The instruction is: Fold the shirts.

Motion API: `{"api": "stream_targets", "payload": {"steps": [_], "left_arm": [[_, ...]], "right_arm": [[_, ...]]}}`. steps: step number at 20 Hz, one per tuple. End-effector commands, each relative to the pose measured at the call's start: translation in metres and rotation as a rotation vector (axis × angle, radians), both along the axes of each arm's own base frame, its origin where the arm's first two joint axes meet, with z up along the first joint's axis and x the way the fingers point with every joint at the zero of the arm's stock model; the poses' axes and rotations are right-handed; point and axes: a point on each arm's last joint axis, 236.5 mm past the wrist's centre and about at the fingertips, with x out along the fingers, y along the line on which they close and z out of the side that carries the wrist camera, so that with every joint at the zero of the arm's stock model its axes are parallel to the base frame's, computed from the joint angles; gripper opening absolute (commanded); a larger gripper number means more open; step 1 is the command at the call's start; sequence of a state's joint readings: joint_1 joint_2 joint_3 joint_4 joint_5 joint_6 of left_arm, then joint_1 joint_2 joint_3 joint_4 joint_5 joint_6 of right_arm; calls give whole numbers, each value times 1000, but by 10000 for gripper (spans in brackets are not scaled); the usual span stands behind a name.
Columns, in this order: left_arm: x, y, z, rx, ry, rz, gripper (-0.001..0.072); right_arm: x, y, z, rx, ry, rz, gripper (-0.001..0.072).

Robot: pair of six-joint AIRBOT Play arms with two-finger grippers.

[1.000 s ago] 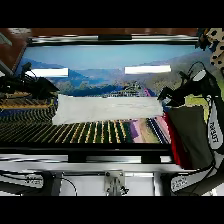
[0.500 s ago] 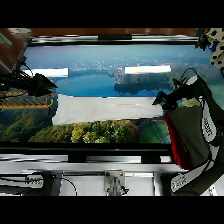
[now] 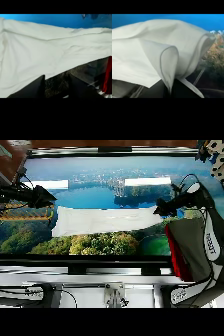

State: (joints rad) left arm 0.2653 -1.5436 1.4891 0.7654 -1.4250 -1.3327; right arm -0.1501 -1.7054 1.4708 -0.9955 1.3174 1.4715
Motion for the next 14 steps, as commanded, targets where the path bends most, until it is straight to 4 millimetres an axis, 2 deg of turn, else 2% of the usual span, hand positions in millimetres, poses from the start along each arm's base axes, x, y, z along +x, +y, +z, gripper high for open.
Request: {"api": "stream_targets", "payload": {"steps": [1, 2, 3, 5, 6, 7, 10, 12, 14], "left_arm": [[5, -14, -4, 4, -11, -16, 183], [7, -26, -5, 7, -19, -32, 116], [8, -40, -7, 9, -26, -54, 86], [11, -79, -13, 15, -50, -108, 85], [10, -104, -15, 17, -65, -143, 83], [8, -130, -17, 15, -80, -175, 28], [-9, -219, -25, -23, -110, -273, 31], [-19, -275, -32, -83, -117, -297, 30], [-34, -331, -36, -210, -71, -285, 30]], "right_arm": [[3, 8, 68, 11, -160, -1, 80], [1, 14, 88, 21, -199, 3, 80], [-2, 17, 106, 33, -231, -3, 79], [-10, 27, 143, 75, -288, -20, 80], [-15, 32, 163, 97, -321, -30, 80], [-19, 36, 181, 116, -354, -37, 80], [-39, 41, 226, 134, -430, -67, 80], [-53, 45, 246, 135, -456, -77, 80], [-64, 56, 254, 130, -467, -60, 80]]}}
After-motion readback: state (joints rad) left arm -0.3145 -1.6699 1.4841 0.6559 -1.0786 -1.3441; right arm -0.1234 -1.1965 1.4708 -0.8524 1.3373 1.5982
